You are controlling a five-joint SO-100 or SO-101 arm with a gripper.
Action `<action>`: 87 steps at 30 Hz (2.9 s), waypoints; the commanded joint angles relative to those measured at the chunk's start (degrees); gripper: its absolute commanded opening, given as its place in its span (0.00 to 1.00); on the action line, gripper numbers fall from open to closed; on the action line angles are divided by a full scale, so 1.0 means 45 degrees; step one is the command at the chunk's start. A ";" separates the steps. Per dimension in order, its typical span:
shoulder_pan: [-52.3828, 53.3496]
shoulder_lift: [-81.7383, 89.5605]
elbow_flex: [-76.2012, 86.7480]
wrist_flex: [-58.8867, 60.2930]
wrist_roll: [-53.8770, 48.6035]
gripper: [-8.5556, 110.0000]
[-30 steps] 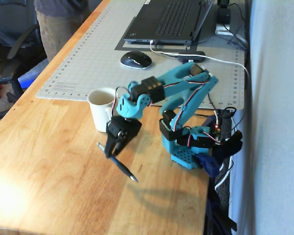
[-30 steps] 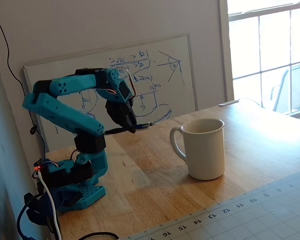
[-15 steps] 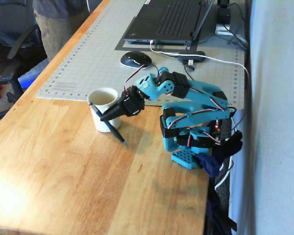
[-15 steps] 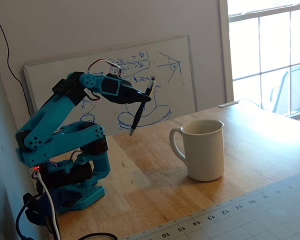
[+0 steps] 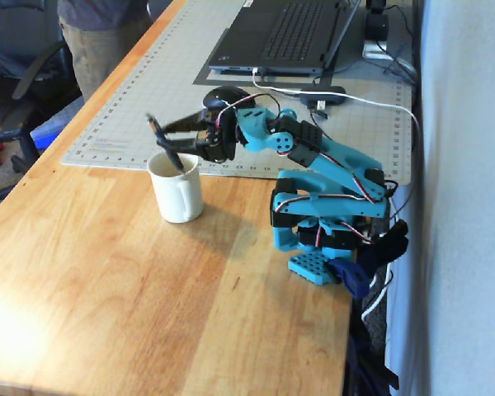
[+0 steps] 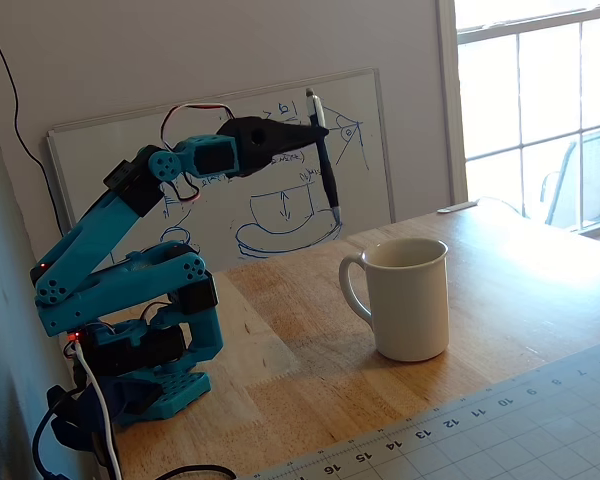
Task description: Grasp a pen and put it in a mug.
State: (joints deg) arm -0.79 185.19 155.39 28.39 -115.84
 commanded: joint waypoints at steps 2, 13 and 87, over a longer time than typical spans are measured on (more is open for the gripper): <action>0.0547 -0.0879 0.0137 -0.2852 -0.0176 0.08; 0.3984 -0.3613 0.0215 -0.4512 -0.0195 0.08; 0.1895 -0.1797 0.1543 -0.2363 2.1152 0.11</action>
State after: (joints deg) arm 8.17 173.58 162.16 15.82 -31.82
